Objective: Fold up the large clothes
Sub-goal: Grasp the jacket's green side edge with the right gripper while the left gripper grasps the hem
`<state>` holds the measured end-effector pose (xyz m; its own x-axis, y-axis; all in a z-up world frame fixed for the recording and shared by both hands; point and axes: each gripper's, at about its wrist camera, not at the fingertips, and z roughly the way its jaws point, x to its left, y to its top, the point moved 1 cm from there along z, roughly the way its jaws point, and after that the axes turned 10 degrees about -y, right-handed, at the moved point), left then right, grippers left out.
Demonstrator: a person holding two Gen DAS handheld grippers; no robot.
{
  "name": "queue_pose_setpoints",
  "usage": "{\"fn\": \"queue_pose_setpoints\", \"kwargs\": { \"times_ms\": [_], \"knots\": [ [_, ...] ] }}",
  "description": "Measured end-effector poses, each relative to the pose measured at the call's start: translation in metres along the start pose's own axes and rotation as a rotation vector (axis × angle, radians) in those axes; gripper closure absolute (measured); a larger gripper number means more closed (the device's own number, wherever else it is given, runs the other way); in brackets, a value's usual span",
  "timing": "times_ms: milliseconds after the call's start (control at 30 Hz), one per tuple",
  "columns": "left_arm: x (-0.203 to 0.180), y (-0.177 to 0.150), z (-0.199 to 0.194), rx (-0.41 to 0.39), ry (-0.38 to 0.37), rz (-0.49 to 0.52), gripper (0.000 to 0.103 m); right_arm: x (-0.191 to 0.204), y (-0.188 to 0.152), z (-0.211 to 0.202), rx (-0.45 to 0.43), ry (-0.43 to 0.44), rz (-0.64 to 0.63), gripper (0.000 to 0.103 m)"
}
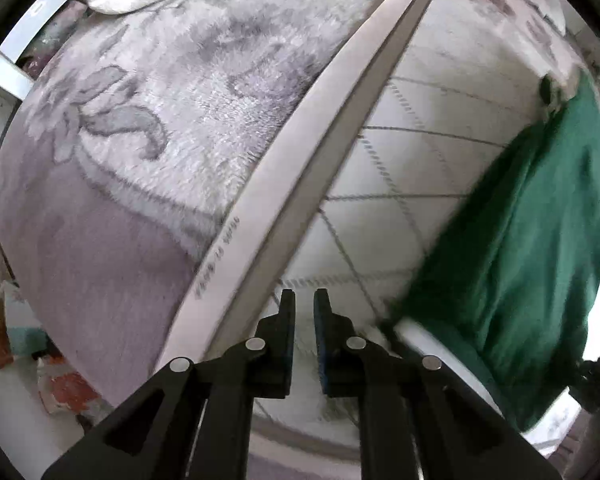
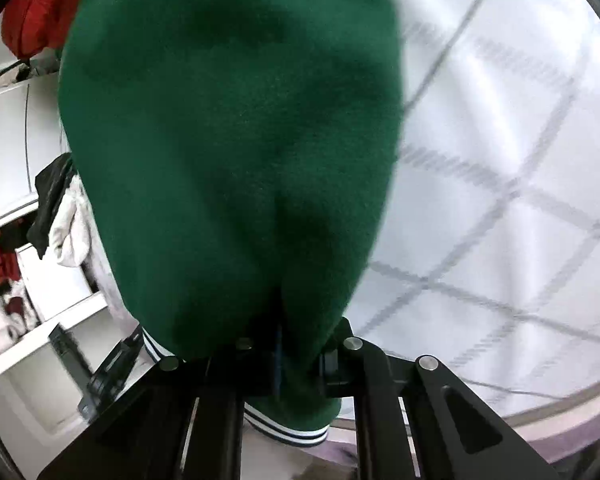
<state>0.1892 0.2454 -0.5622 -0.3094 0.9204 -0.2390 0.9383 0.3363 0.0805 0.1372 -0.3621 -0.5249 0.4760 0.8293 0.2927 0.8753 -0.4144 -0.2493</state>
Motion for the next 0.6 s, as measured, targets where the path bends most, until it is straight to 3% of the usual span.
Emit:
{"fn": "queue_pose_setpoints", "kwargs": {
  "times_ms": [100,167,233,267,333,367,433,500,533,567,600],
  "knots": [
    [-0.013,-0.019,-0.018,0.021,-0.097,-0.013,0.093,-0.051,0.024,-0.037,-0.065,-0.107,0.033,0.091],
    [-0.025,-0.03,-0.019,0.057,-0.169,-0.028,0.093,-0.072,0.039,-0.05,-0.05,-0.168,0.01,0.088],
    [-0.05,-0.042,-0.007,0.12,-0.247,-0.022,0.093,-0.092,0.045,-0.06,-0.018,-0.151,0.057,0.073],
    [-0.065,-0.041,-0.002,0.147,-0.259,-0.011,0.093,-0.101,0.043,-0.067,-0.012,-0.125,0.071,0.069],
    [-0.094,-0.047,0.015,0.208,-0.284,0.045,0.087,-0.116,0.029,-0.079,-0.01,-0.108,0.077,0.045],
    [-0.109,-0.05,0.021,0.219,-0.294,0.077,0.084,-0.121,0.02,-0.081,-0.008,-0.11,0.073,0.042],
    [-0.137,-0.057,0.03,0.227,-0.307,0.132,0.061,-0.131,0.002,-0.077,0.014,-0.105,0.07,0.042],
    [-0.165,-0.063,0.043,0.233,-0.305,0.196,0.049,-0.137,-0.015,-0.061,0.051,-0.065,0.07,0.042],
    [-0.172,-0.063,0.053,0.241,-0.284,0.222,0.048,-0.137,-0.021,-0.053,0.068,-0.059,0.063,0.043],
    [-0.178,-0.066,0.068,0.25,-0.221,0.258,0.048,-0.134,-0.03,-0.036,0.105,-0.09,0.035,0.048],
    [-0.178,-0.068,0.084,0.259,-0.165,0.28,0.042,-0.132,-0.034,-0.025,0.111,-0.132,0.022,0.063]
  ]
}}
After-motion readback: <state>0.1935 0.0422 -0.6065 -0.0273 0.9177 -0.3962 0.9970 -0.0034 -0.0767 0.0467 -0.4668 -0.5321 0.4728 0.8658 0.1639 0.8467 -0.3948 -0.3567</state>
